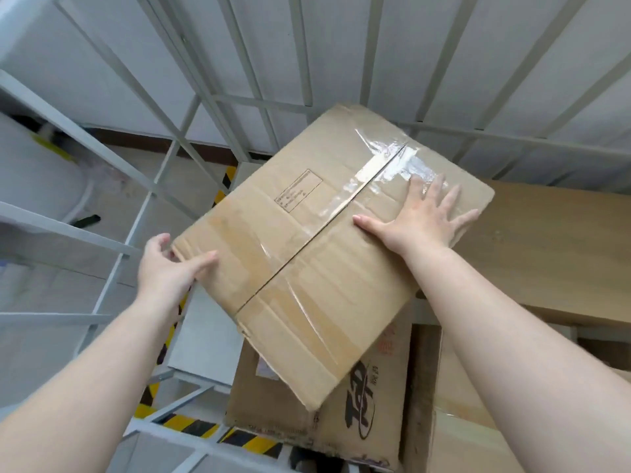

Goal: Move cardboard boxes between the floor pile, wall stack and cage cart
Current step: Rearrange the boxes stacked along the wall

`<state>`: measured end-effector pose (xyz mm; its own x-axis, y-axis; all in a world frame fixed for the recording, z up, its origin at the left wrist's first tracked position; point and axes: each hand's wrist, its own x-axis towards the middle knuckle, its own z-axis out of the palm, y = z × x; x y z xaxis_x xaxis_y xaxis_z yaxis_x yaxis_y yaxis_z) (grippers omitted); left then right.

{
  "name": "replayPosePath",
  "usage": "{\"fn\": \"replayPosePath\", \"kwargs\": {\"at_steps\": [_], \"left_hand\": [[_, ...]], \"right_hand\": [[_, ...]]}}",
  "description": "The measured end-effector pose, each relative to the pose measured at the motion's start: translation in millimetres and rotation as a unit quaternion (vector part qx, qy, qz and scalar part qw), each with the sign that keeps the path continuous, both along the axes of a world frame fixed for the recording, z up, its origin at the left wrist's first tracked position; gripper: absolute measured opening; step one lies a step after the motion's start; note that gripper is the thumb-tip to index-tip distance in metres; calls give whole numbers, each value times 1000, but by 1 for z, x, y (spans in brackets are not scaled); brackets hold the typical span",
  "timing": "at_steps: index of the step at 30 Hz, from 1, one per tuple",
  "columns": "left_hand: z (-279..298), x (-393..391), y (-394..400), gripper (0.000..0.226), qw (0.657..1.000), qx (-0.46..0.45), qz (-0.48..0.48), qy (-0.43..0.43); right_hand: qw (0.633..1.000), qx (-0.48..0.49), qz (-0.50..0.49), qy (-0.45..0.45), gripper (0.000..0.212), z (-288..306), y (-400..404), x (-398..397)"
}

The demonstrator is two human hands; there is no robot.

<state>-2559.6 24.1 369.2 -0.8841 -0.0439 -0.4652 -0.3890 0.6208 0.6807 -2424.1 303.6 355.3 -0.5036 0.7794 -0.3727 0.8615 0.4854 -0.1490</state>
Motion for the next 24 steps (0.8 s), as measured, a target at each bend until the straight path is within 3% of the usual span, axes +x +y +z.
{"fn": "replayPosePath", "kwargs": {"at_steps": [2, 6, 10, 16, 20, 24], "left_hand": [[-6, -3, 12, 87, 998, 58, 17, 19], [-33, 30, 28, 58, 972, 155, 14, -178], [-30, 18, 65, 20, 967, 191, 22, -168], [-25, -41, 123, 40, 968, 158, -62, -185], [-26, -76, 149, 13, 959, 170, -79, -213], [-24, -99, 140, 9, 953, 174, -118, -216]], "right_hand": [[1000, -2, -14, 4, 125, 0, 16, -3], [997, 8, -78, 25, 128, -4, 56, -1], [992, 4, -124, 33, 130, -4, 89, -9], [972, -38, -217, 77, 121, -17, 117, -16], [962, -9, -241, 129, 113, -25, 114, -24], [949, -5, -256, 182, 108, -19, 104, -25]]}}
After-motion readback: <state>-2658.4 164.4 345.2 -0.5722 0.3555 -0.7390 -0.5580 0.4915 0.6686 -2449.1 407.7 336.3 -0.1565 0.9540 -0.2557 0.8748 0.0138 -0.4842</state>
